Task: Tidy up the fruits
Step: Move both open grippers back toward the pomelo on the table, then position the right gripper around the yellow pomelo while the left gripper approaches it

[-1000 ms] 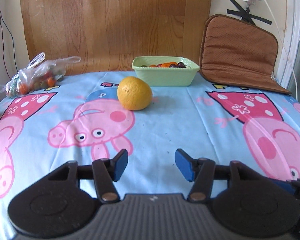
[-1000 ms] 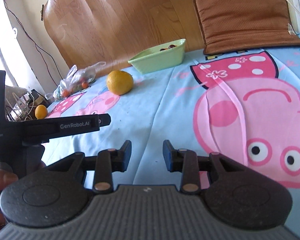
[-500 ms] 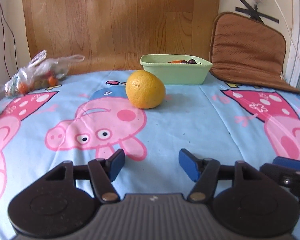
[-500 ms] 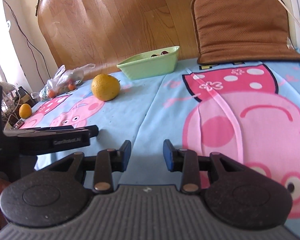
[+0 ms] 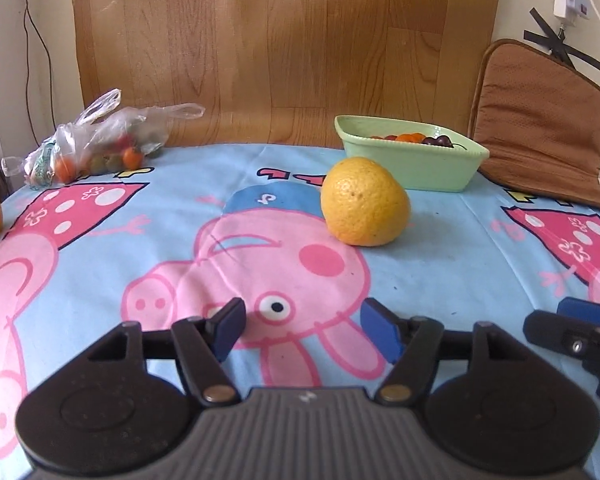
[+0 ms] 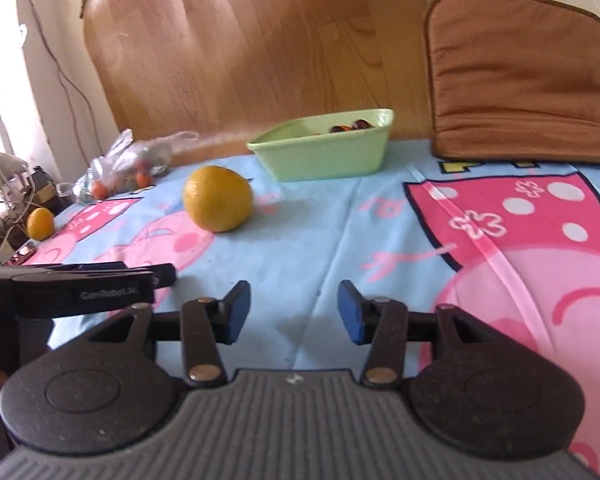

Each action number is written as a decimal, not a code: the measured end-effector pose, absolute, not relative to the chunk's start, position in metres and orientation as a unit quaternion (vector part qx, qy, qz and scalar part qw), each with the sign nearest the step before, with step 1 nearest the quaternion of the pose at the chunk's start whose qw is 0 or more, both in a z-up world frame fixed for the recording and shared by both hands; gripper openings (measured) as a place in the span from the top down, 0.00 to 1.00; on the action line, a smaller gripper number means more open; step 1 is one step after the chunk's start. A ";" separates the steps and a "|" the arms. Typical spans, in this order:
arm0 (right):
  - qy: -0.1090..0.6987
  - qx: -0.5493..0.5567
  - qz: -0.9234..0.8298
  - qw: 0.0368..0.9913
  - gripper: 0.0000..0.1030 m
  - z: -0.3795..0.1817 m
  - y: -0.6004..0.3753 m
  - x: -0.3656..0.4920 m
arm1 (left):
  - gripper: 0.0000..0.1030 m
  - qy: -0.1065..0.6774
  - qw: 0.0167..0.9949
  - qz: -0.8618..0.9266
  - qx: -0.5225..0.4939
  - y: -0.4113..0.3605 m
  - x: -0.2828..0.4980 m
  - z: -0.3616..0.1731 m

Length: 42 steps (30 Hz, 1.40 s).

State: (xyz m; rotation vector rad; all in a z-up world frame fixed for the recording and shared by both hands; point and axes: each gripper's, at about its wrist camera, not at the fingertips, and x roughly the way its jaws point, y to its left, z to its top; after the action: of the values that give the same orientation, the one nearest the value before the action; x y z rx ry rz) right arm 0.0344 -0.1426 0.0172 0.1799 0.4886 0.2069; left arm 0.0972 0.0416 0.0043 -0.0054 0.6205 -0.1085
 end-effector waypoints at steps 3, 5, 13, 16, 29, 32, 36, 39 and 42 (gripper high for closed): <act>0.232 0.086 0.105 0.963 0.45 0.017 -0.142 0.029 | 0.31 0.304 0.951 -0.058 -0.008 0.042 0.097 0.004; 0.225 0.089 0.105 0.965 0.43 0.018 -0.143 0.027 | 0.31 0.301 0.952 -0.058 -0.013 0.043 0.096 0.004; 0.218 0.104 0.106 0.965 0.37 0.018 -0.146 0.024 | 0.27 0.287 0.956 -0.049 -0.014 0.045 0.091 0.007; 0.213 0.107 0.108 0.965 0.35 0.018 -0.147 0.023 | 0.23 0.281 0.958 -0.048 -0.013 0.045 0.090 0.008; 0.206 0.108 0.111 0.966 0.30 0.018 -0.147 0.021 | 0.23 0.282 0.958 -0.048 -0.015 0.046 0.090 0.008; 0.206 0.108 0.111 0.966 0.30 0.018 -0.148 0.021 | 0.22 0.281 0.958 -0.048 -0.018 0.047 0.090 0.008; 0.210 0.106 0.109 0.966 0.30 0.018 -0.147 0.021 | 0.22 0.272 0.961 -0.041 -0.033 0.052 0.089 0.009; 0.226 0.094 0.107 0.964 0.30 0.019 -0.143 0.027 | 0.22 0.239 0.969 -0.009 -0.066 0.064 0.080 0.013; 0.226 0.060 0.125 0.964 0.30 0.030 -0.131 0.043 | 0.22 0.219 0.971 0.019 -0.094 0.074 0.076 0.014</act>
State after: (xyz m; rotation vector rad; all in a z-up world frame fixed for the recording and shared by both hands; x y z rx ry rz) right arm 0.0426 -0.1310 0.0296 0.1219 0.4583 0.2533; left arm 0.0761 0.0741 0.0142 -0.1905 0.4415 0.0390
